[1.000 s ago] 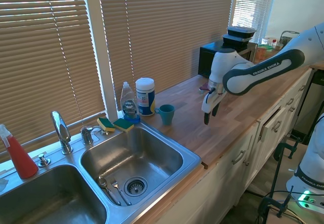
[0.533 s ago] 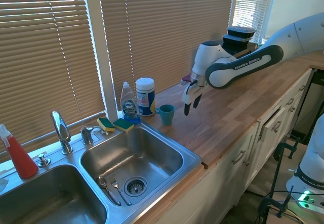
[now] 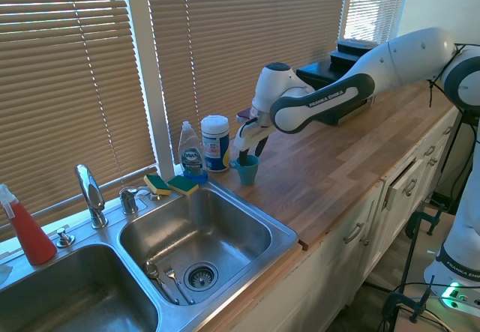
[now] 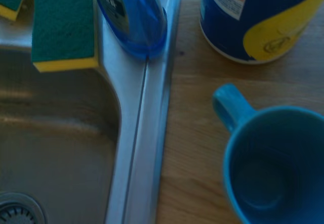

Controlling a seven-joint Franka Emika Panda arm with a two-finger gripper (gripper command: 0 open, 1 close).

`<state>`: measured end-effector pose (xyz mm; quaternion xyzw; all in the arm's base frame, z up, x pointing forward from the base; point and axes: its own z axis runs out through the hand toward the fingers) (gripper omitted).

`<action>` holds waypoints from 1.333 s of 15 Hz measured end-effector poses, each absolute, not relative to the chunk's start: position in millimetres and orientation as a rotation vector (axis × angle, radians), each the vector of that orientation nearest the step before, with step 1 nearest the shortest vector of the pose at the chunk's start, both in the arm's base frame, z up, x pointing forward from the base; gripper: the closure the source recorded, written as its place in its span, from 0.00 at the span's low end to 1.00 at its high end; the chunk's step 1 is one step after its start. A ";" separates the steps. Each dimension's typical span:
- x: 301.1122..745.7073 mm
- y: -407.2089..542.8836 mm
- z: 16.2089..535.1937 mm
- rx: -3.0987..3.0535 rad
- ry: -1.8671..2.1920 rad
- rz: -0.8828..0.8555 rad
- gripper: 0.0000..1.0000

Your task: Put the mug in the sink

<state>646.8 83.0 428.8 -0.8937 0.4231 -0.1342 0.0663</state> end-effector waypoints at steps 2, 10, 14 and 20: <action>663.6 83.6 410.0 -2.703 1.291 -0.386 0.00; 675.0 78.7 358.1 -2.751 1.347 -0.309 1.00; 674.0 84.1 355.7 -2.748 1.363 -0.301 1.00; 674.5 81.4 350.2 -2.748 1.379 -0.294 1.00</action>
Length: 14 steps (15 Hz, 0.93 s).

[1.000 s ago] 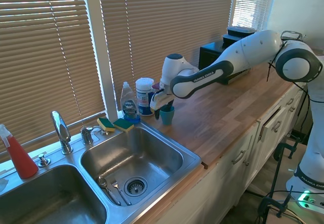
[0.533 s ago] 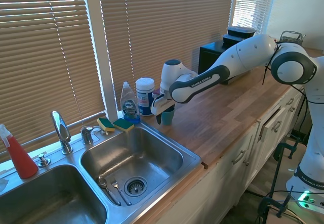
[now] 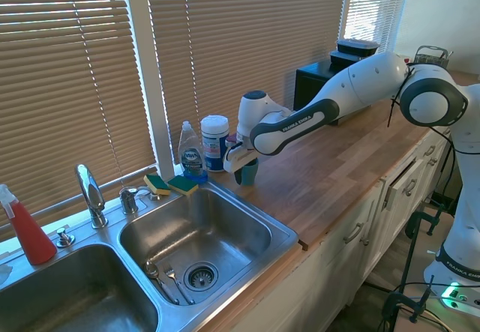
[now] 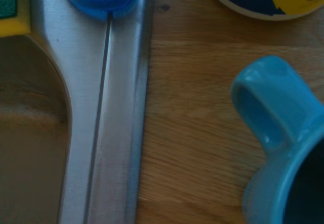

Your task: Put the mug in the sink

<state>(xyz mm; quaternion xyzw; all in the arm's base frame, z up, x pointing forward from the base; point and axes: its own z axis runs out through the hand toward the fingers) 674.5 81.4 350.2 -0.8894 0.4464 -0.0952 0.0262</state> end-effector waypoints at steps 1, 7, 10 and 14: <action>674.7 81.0 350.3 -2.747 1.381 -0.295 1.00; 675.4 80.3 349.2 -2.739 1.386 -0.298 1.00; 677.0 80.3 353.3 -2.726 1.381 -0.320 1.00; 676.8 83.6 361.1 -2.706 1.377 -0.331 1.00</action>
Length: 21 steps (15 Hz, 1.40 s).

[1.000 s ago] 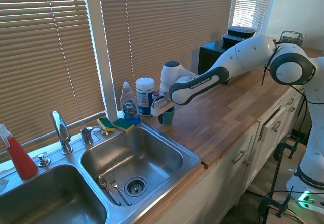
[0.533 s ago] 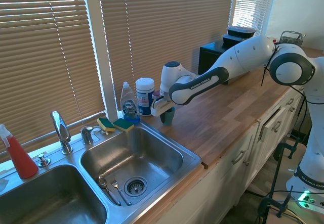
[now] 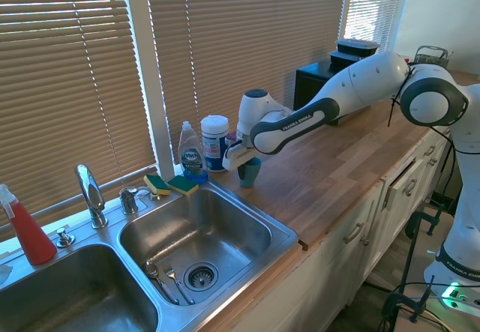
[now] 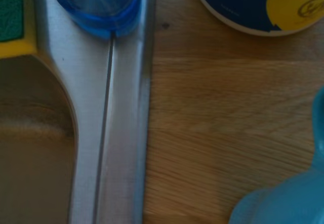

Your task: Put the mug in the sink

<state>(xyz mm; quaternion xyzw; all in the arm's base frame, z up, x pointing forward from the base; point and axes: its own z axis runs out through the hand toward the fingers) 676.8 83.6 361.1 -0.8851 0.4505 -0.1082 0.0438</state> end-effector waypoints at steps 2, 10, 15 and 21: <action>674.7 96.8 377.0 -2.692 1.349 -0.359 1.00; 631.1 270.5 389.1 -2.752 1.168 -0.431 1.00; 660.0 333.4 298.7 -2.819 1.170 -0.378 1.00; 699.5 338.9 237.1 -2.850 1.248 -0.331 1.00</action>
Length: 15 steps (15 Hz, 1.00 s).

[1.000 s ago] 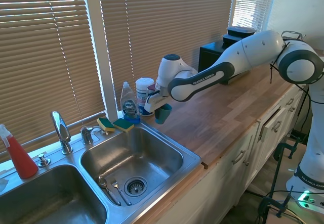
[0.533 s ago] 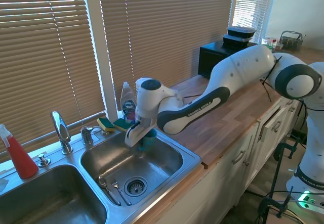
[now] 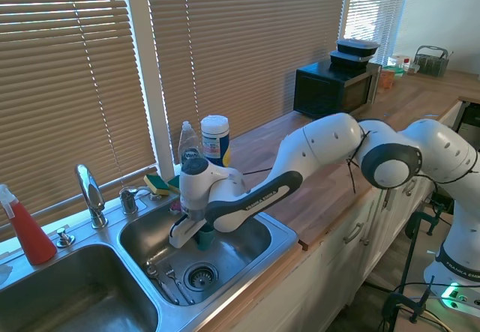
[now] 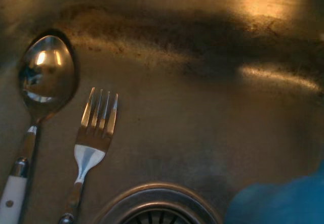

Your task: Put the mug in the sink

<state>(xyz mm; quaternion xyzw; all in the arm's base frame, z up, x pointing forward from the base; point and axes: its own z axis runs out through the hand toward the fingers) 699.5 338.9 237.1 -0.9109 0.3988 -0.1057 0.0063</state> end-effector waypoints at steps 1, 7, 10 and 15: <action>703.9 336.3 230.4 -2.853 1.263 -0.325 1.00; 711.2 329.5 191.4 -2.856 1.309 -0.271 1.00; 709.7 330.2 185.1 -2.862 1.309 -0.262 0.00; 710.7 326.7 177.0 -2.857 1.317 -0.263 0.00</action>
